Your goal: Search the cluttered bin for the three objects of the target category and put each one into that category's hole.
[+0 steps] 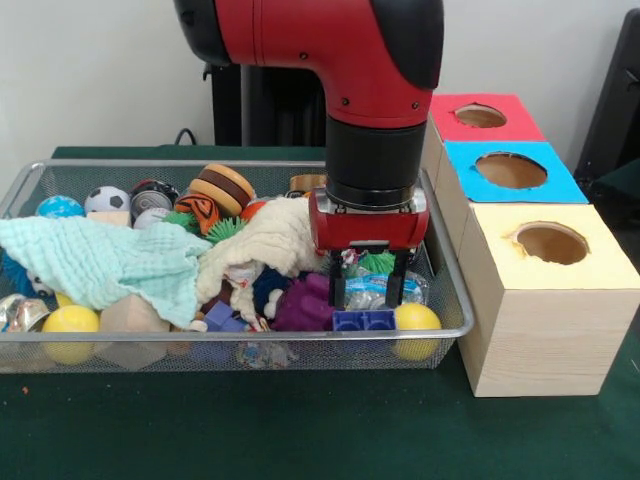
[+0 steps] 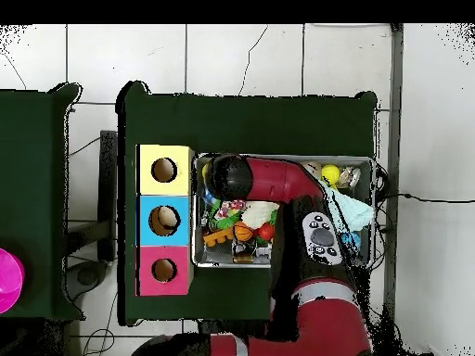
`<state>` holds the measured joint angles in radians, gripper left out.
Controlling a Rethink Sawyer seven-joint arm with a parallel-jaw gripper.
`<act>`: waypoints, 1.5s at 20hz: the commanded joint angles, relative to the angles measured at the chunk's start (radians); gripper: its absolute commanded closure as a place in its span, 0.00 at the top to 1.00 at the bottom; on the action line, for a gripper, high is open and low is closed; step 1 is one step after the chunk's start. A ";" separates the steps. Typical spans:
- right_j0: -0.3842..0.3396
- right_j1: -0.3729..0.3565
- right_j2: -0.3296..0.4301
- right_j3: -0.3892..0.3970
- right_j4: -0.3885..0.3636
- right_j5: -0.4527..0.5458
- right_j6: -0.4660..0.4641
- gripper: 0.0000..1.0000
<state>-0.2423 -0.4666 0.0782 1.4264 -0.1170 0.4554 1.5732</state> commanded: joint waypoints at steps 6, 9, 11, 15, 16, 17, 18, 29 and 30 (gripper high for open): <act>0.110 0.025 -0.104 0.020 -0.145 -0.196 0.134 1.00; 0.083 0.036 -0.066 0.042 -0.103 -0.087 0.109 1.00; 0.074 0.048 -0.045 0.040 -0.064 0.028 0.092 1.00; 0.083 0.043 -0.050 0.055 -0.048 0.102 0.093 1.00; 0.081 0.042 -0.049 0.056 -0.048 0.112 0.091 1.00; 0.082 0.040 -0.049 0.056 -0.050 0.117 0.090 1.00; 0.083 0.039 -0.051 0.052 -0.053 0.124 0.090 1.00; 0.089 0.114 -0.069 0.037 -0.085 0.073 0.128 1.00; 0.089 0.131 -0.069 0.034 -0.081 0.071 0.134 1.00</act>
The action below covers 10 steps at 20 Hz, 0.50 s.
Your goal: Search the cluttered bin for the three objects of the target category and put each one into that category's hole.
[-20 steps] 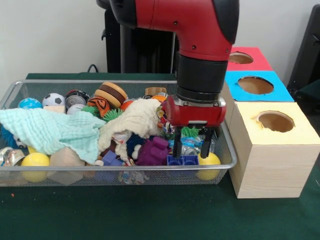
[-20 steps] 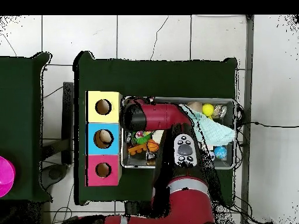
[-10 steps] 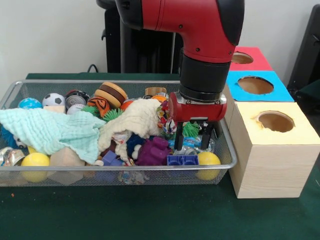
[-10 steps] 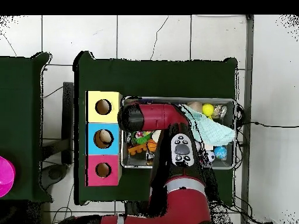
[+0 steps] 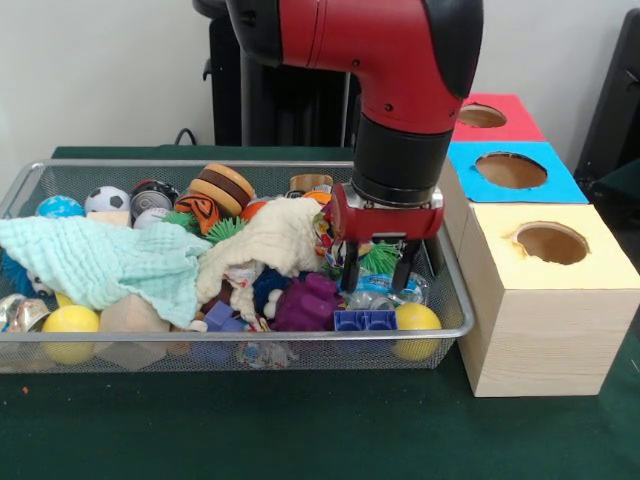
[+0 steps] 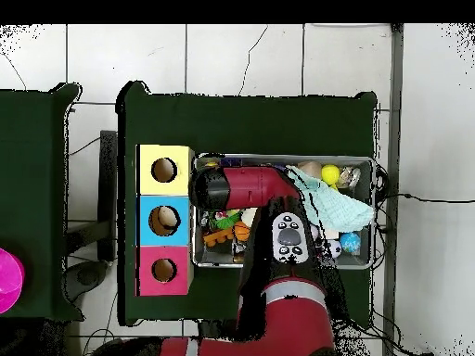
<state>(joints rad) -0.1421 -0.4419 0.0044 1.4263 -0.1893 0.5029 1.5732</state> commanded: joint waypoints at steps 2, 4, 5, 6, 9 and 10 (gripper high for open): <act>-0.025 0.148 0.023 0.022 0.002 0.017 0.130 1.00; -0.032 0.187 0.034 0.000 0.003 0.002 0.123 1.00; -0.028 0.207 0.031 -0.019 0.003 0.007 0.124 1.00; -0.021 0.222 0.024 -0.037 0.001 0.013 0.126 1.00; 0.026 0.255 -0.035 -0.097 0.003 0.097 0.158 1.00; 0.034 0.267 -0.048 -0.118 0.002 0.129 0.156 1.00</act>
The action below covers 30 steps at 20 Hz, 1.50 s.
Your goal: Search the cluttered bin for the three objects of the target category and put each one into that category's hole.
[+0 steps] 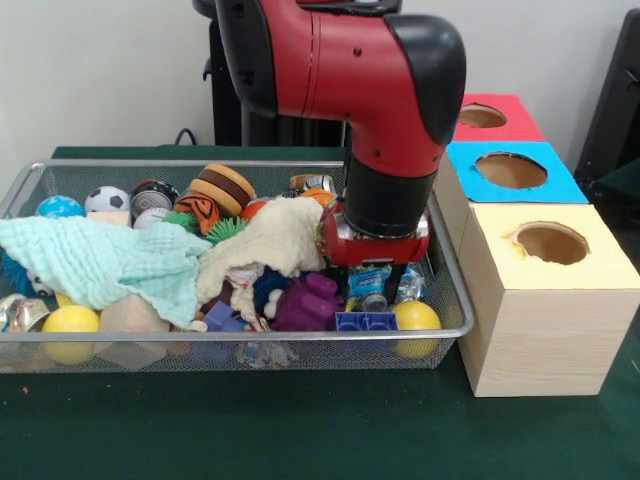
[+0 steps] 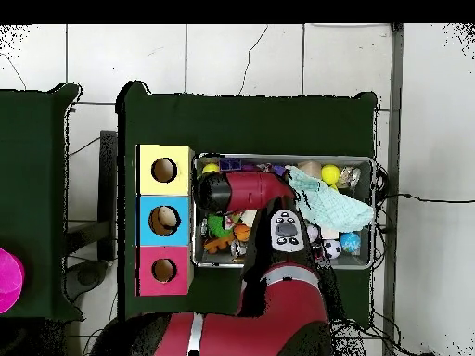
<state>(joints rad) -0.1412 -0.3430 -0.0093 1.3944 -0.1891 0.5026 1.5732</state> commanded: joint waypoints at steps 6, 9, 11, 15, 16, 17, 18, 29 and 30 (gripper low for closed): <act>0.036 0.218 -0.034 -0.169 0.007 0.221 0.109 1.00; 0.029 0.218 -0.018 -0.175 0.002 0.238 0.095 0.00; 0.030 0.216 -0.017 -0.172 0.000 0.231 0.100 0.00; 0.037 0.209 -0.019 -0.169 -0.006 0.231 0.108 0.00; 0.038 0.206 -0.020 -0.167 -0.008 0.232 0.108 0.00; 0.036 0.201 -0.016 -0.158 -0.009 0.214 0.109 0.00; 0.043 0.188 -0.023 -0.142 -0.004 0.190 0.137 0.00; 0.156 -0.117 -0.142 0.101 -0.002 -0.062 0.292 0.00; 0.165 -0.135 -0.152 0.113 0.003 -0.068 0.292 0.00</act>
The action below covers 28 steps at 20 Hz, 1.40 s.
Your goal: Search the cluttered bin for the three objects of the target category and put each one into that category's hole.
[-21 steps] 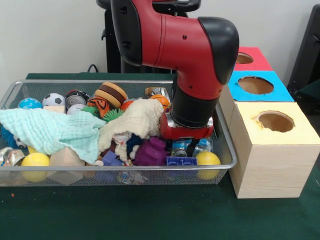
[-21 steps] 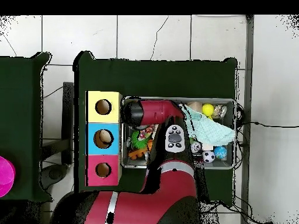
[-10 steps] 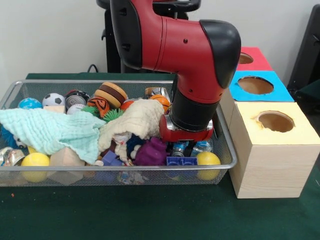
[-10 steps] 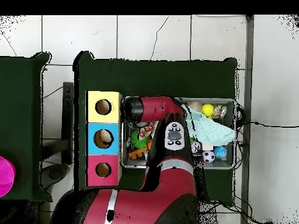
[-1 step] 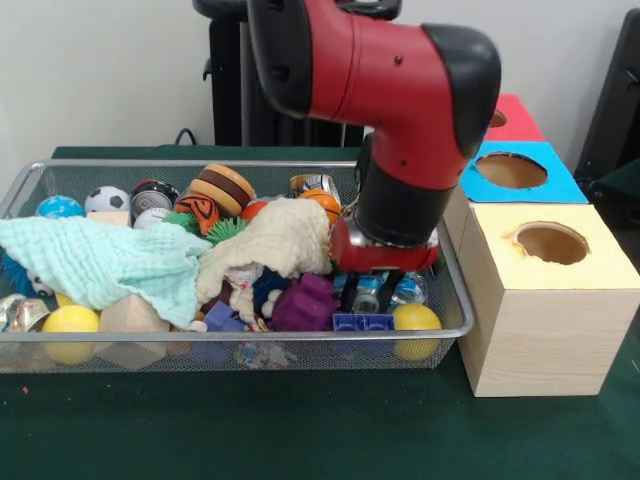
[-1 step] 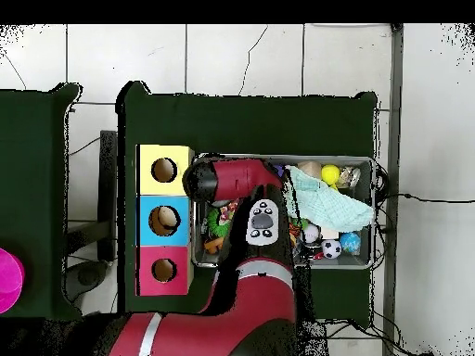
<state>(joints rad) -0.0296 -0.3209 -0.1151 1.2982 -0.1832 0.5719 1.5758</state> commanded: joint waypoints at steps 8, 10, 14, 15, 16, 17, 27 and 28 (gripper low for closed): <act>0.074 -0.247 -0.064 0.314 0.041 -0.289 0.296 0.00; 0.070 -0.254 -0.054 0.334 0.044 -0.358 0.298 0.00; 0.094 -0.280 -0.075 0.351 0.062 -0.379 0.299 0.00; 0.097 -0.286 -0.075 0.356 0.067 -0.370 0.291 0.00; 0.100 -0.294 -0.077 0.358 0.071 -0.372 0.287 0.00; 0.104 -0.301 -0.078 0.361 0.077 -0.362 0.280 0.00; 0.112 -0.316 -0.058 0.448 0.234 -0.033 0.275 0.00; 0.120 -0.318 -0.063 0.454 0.239 -0.039 0.278 0.00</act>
<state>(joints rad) 0.0733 -0.6417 -0.2061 1.6055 -0.0248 0.3770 1.5804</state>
